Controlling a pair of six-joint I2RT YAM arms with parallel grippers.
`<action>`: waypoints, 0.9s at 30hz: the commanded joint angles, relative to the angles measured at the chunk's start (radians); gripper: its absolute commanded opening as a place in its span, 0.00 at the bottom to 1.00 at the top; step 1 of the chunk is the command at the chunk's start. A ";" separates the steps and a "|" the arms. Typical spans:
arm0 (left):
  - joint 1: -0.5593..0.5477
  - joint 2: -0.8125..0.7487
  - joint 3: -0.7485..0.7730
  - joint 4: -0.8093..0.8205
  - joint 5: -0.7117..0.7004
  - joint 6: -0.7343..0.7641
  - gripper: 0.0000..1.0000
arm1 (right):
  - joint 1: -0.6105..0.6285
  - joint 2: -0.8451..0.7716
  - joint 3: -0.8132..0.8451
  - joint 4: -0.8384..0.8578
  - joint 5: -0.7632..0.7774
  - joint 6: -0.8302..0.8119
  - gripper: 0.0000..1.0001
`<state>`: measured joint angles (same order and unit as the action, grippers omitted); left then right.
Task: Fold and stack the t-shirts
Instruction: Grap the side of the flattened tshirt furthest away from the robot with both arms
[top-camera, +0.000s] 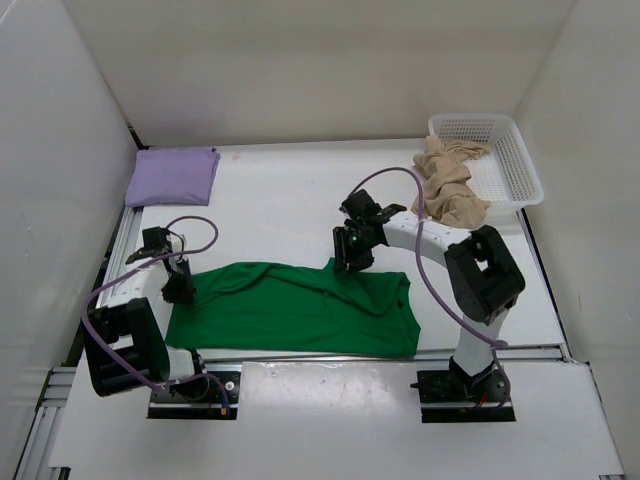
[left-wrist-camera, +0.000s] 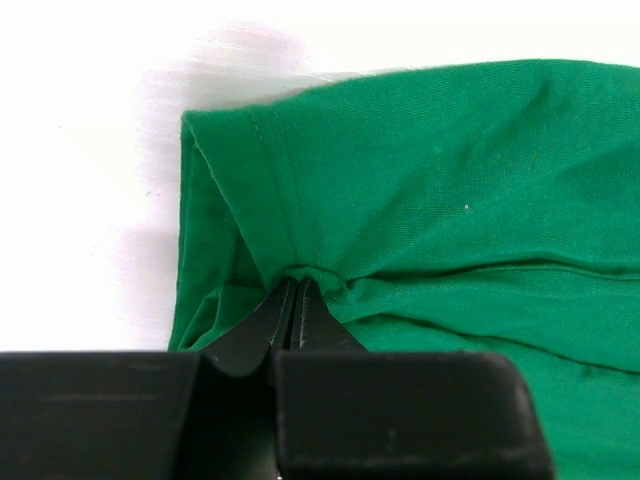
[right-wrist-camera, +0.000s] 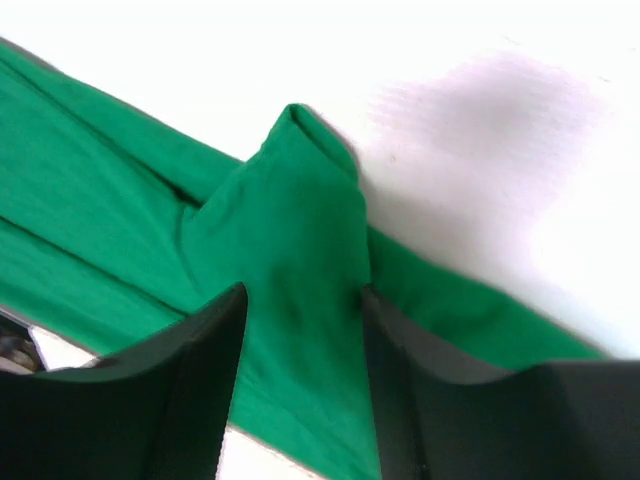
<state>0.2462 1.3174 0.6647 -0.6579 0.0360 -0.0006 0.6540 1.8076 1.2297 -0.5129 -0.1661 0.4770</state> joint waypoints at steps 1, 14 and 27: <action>0.004 -0.009 0.030 0.011 -0.015 0.001 0.10 | 0.001 0.044 0.044 -0.032 -0.062 -0.032 0.47; 0.033 0.028 0.118 0.011 -0.015 0.001 0.10 | -0.030 0.122 0.105 -0.095 -0.088 -0.041 0.42; 0.051 0.066 0.200 0.001 0.016 0.001 0.10 | -0.129 0.164 0.183 -0.081 -0.239 -0.040 0.00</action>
<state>0.2901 1.3716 0.8059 -0.6666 0.0345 -0.0006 0.5781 1.9694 1.3510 -0.5861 -0.3603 0.4492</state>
